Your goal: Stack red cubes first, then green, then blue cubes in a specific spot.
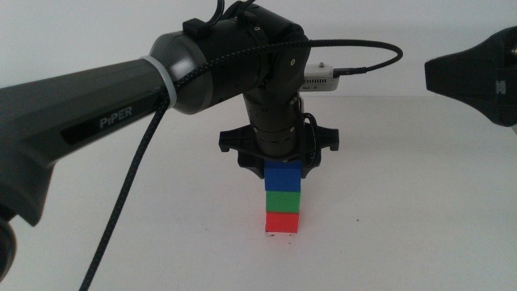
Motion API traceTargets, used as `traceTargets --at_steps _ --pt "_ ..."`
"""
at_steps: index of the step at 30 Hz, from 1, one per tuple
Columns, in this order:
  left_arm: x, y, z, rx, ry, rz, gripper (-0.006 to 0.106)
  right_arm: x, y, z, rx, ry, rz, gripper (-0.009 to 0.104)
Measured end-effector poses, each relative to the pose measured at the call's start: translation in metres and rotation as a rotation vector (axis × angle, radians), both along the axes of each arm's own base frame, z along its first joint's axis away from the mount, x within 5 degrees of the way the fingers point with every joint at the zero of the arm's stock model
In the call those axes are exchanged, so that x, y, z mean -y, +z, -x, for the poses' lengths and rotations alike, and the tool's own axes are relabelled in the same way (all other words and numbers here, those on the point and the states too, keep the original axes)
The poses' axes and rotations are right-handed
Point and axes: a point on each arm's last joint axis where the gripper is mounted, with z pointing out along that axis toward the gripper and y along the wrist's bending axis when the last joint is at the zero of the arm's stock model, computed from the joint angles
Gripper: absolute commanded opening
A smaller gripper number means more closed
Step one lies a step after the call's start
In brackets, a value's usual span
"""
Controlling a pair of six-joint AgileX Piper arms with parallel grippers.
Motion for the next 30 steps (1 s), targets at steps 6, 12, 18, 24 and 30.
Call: traceTargets --at_steps 6,12,18,24,30 --pt "0.000 -0.003 0.000 -0.002 -0.027 -0.012 0.094 0.000 0.000 0.000 0.000 0.000 0.000 0.093" --pt "-0.007 0.019 0.008 0.022 -0.053 -0.005 0.094 0.000 0.000 0.000 0.000 0.000 0.000 0.093" --pt "-0.043 0.109 0.044 0.216 -0.112 0.097 0.094 0.000 0.000 0.000 0.000 0.000 0.000 0.093" --pt "-0.104 0.193 0.094 0.519 -0.164 0.116 0.094 0.000 0.000 0.000 0.000 0.000 0.000 0.093" --pt "-0.164 0.228 0.135 0.745 -0.238 -0.018 0.094 0.000 0.000 0.000 0.000 0.000 0.000 0.093"
